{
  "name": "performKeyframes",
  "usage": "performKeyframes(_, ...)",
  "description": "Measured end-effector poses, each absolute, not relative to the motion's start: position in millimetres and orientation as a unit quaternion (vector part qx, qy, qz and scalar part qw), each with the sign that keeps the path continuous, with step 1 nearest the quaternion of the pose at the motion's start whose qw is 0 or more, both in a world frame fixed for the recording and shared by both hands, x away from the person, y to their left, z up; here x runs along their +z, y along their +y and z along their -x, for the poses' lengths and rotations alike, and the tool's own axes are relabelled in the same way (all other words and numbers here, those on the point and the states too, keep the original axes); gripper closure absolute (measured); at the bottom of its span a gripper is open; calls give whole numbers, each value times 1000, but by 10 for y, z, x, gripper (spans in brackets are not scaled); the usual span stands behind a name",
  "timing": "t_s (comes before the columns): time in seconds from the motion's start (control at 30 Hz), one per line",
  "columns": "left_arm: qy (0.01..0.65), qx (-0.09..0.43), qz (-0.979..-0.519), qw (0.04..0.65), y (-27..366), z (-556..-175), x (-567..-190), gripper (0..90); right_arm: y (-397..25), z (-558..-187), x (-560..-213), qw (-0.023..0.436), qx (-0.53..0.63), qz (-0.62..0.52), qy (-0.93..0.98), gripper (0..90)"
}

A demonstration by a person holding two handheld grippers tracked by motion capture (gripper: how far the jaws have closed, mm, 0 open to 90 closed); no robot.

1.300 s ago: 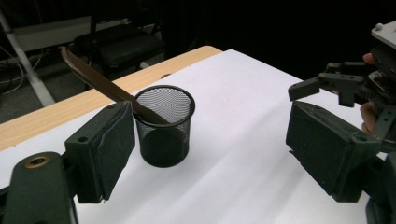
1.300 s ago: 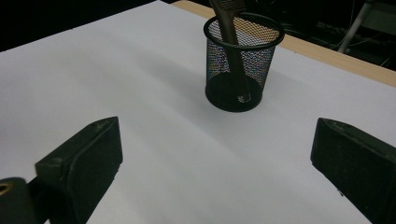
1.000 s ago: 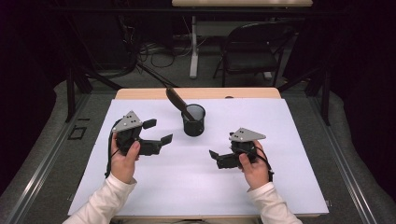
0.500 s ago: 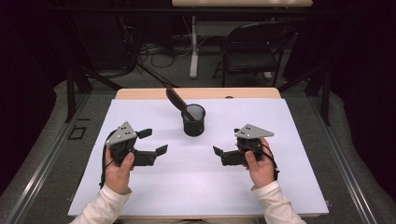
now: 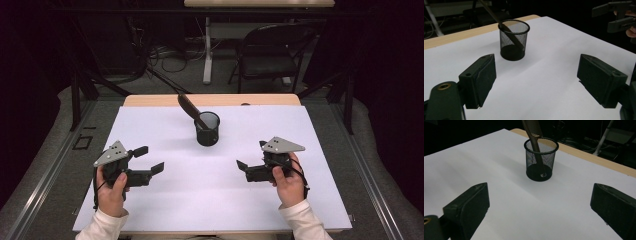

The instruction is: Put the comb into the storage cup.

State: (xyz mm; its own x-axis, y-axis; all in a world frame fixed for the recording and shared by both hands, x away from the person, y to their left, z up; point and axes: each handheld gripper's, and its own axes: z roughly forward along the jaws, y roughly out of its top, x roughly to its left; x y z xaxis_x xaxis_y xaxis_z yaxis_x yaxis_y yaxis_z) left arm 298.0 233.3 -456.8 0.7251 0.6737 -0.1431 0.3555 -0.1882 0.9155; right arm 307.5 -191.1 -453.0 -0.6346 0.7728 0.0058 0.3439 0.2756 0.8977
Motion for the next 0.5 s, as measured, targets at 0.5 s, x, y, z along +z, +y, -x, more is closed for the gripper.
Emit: performKeyframes(0.5, 358, 154, -744, 543, 2554, -2886, -4861, 162, -2146, -2898, -4698, 237, 467, -384, 761, 22)
